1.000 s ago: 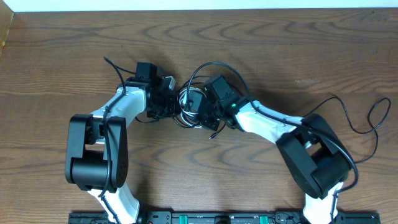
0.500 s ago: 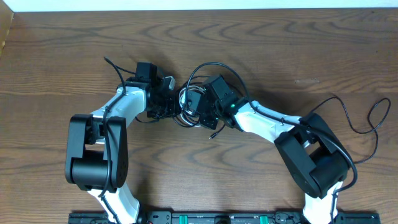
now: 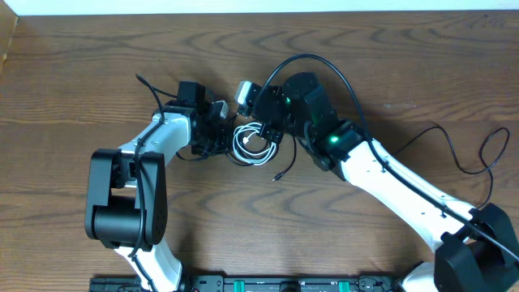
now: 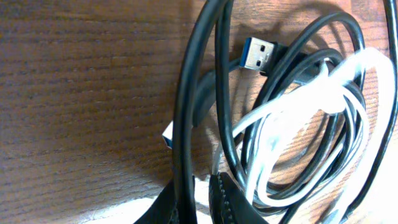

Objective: Untangle cables

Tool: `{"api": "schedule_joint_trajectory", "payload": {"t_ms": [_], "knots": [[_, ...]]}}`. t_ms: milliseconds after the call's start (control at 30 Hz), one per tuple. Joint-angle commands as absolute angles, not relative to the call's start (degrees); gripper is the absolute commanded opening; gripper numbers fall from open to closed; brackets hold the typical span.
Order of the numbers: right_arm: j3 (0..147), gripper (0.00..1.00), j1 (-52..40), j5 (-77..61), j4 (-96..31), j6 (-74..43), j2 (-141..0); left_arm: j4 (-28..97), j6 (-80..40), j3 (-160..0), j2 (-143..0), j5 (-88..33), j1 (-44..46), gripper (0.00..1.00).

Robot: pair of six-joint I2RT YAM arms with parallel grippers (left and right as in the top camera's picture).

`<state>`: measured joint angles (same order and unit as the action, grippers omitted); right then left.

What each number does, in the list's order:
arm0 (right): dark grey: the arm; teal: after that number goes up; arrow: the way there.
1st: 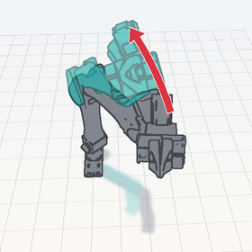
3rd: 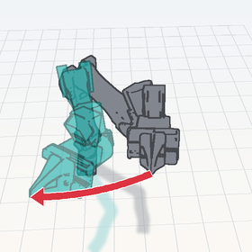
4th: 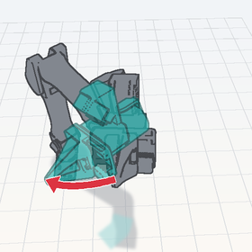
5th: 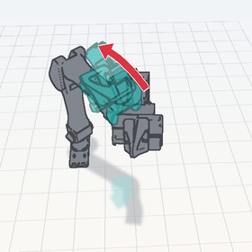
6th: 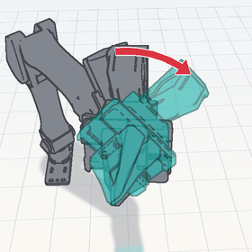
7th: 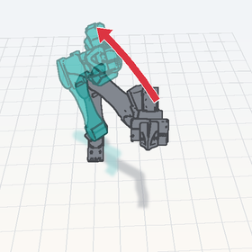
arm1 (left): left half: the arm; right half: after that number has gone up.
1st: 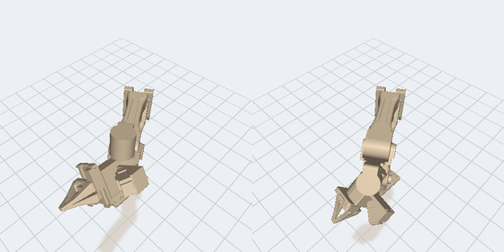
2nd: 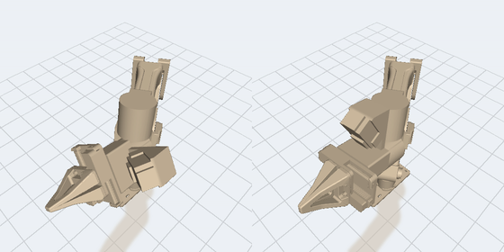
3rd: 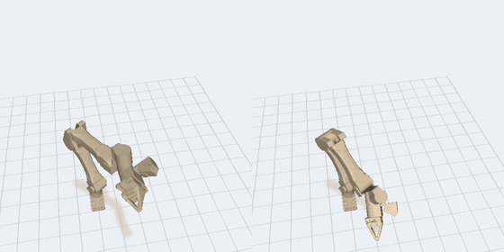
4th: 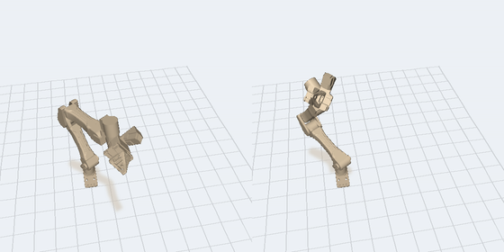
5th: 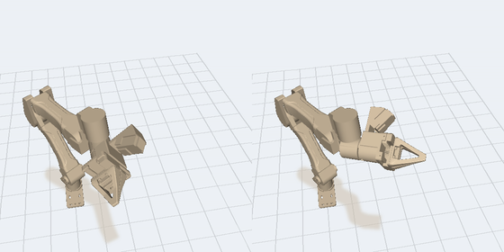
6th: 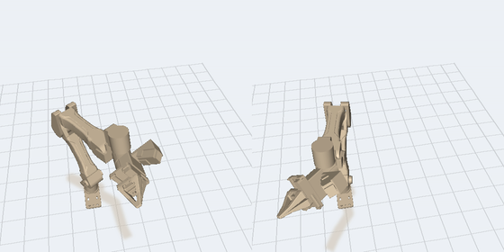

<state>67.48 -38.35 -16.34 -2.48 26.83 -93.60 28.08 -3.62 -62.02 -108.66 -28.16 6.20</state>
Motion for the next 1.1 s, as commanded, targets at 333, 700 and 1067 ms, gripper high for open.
{"api": "schedule_joint_trajectory", "payload": {"t_ms": [333, 700, 1067], "knots": [[67.8, 0.52, -39.5, -20.6, -13.1, 18.3, -98.6, 28.2, -4.8, -61.1, -111.2, -23.4, 6.1, 0.24], [67.8, 0.64, -40.2, -21.5, -9.5, 9.4, -108.5, 28.1, -4.8, -61.1, -111.2, -23.3, 6.1, 0.24], [67.8, 0.59, -41.9, -22.4, -6.1, 0.9, -113.9, 28.1, -4.8, -61.1, -111.2, -23.3, 6.1, 0.24]]}}
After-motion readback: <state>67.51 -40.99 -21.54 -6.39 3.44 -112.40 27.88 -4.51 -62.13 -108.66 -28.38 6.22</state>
